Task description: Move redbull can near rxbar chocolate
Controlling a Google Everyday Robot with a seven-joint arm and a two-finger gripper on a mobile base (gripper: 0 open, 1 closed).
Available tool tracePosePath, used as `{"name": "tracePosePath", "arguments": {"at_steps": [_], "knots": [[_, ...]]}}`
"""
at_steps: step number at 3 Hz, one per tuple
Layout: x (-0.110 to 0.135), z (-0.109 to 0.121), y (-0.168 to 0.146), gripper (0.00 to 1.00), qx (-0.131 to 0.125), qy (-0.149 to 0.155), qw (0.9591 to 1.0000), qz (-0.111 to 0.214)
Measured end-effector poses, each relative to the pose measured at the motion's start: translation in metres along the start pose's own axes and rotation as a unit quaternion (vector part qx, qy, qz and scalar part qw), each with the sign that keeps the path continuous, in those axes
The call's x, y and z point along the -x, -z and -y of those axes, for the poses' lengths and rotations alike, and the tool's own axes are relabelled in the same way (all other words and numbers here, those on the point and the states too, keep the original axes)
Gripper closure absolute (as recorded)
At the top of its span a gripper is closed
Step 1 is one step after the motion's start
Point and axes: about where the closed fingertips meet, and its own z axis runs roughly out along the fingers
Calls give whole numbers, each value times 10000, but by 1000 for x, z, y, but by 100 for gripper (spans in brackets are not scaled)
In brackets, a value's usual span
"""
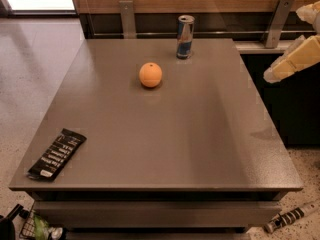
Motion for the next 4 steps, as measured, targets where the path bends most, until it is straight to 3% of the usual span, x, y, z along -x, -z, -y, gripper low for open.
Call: {"name": "tracePosePath", "arguments": {"at_steps": [1,2,3,4], "knots": [[33,30,-44,0,-84,-495,9889,1396],[48,40,-67,0,-51,-724,9783,1941],[64,46,-91,0,54,-894,9725,2148],[66,47,-96,0,32,-923,9719,2164]]}}
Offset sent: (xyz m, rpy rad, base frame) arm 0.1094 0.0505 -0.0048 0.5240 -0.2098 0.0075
